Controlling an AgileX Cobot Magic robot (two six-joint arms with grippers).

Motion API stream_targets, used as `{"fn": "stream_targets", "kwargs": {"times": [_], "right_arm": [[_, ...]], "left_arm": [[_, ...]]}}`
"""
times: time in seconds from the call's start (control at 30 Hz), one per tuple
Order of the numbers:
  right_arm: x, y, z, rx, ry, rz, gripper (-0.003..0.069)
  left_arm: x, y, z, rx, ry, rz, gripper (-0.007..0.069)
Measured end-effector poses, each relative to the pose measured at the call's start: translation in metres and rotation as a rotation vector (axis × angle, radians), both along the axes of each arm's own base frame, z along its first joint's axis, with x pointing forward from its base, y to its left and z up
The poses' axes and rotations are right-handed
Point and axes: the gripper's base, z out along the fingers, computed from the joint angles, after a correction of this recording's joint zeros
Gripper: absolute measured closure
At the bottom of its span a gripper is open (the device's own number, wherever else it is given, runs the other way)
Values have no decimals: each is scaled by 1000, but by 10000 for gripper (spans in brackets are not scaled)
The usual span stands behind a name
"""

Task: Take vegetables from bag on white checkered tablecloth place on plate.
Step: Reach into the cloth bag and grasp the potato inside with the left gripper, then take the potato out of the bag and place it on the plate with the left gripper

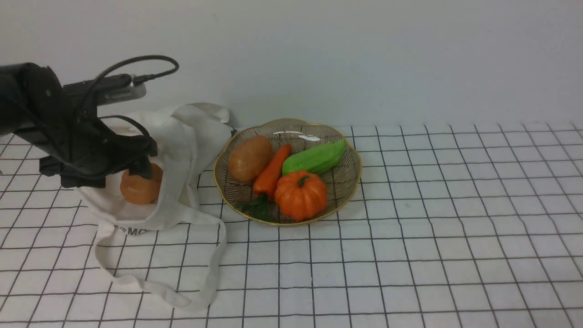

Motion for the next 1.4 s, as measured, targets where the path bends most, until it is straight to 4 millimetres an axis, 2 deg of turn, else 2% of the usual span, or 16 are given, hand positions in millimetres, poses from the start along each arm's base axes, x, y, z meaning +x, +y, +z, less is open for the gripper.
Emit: {"fn": "stream_targets", "kwargs": {"times": [0.23,0.37,0.43,0.53,0.7,0.73,0.77,0.83,0.87,0.97,1.2,1.4], "right_arm": [[0,0,0,0,0,0,674],[0,0,0,0,0,0,674],[0,0,0,0,0,0,674],[0,0,0,0,0,0,674],[0,0,0,0,0,0,674],[0,0,0,0,0,0,674],[0,0,0,0,0,0,674],[0,0,0,0,0,0,674],[0,0,0,0,0,0,674],[0,0,0,0,0,0,674],[0,0,0,0,0,0,674],[0,0,0,0,0,0,674]], "left_arm": [[18,1,-29,8,-47,13,34],[25,2,-49,19,-41,12,64],[27,2,-56,21,-32,12,103],[28,2,-58,20,-29,13,150],[25,2,-55,20,-3,8,150],[20,1,-47,19,22,1,150],[20,1,-47,19,22,1,150],[11,2,-24,25,29,-11,150],[10,1,-22,25,29,-11,150],[-9,1,11,30,49,-25,150],[-55,3,66,52,118,-48,150],[-86,-2,102,-1,84,-44,150]]}}
